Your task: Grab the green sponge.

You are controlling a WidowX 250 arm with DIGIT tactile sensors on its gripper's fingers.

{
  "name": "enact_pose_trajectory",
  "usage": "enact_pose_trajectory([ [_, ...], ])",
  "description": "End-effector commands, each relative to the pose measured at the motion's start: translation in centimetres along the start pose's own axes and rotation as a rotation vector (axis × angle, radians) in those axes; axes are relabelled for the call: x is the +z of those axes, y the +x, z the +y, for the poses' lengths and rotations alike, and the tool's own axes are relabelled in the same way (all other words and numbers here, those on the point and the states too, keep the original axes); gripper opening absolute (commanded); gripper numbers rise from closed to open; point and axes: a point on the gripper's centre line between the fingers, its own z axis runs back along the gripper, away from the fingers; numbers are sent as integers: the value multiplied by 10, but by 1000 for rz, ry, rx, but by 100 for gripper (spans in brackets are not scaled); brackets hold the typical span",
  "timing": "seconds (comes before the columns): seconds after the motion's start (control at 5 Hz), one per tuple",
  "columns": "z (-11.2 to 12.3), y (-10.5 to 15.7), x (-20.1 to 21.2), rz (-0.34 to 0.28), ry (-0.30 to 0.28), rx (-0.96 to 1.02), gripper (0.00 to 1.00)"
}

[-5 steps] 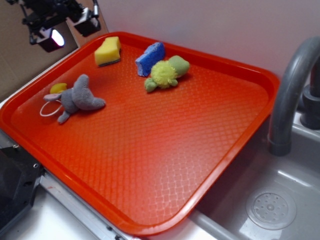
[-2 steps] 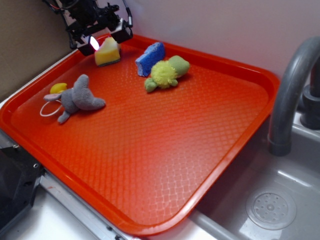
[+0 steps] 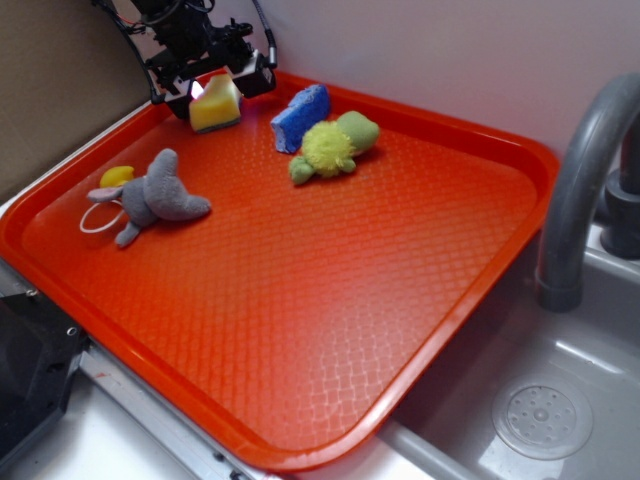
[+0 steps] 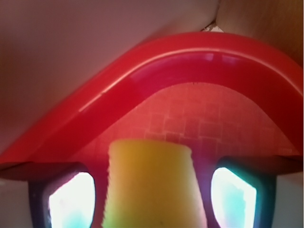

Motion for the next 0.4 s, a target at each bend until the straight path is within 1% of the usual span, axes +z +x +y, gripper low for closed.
enact_pose_trajectory([
  [0.0, -5, -1, 21, -53, 88, -53, 0],
  [0.2, -2, -2, 38, 53, 134, -80, 0],
])
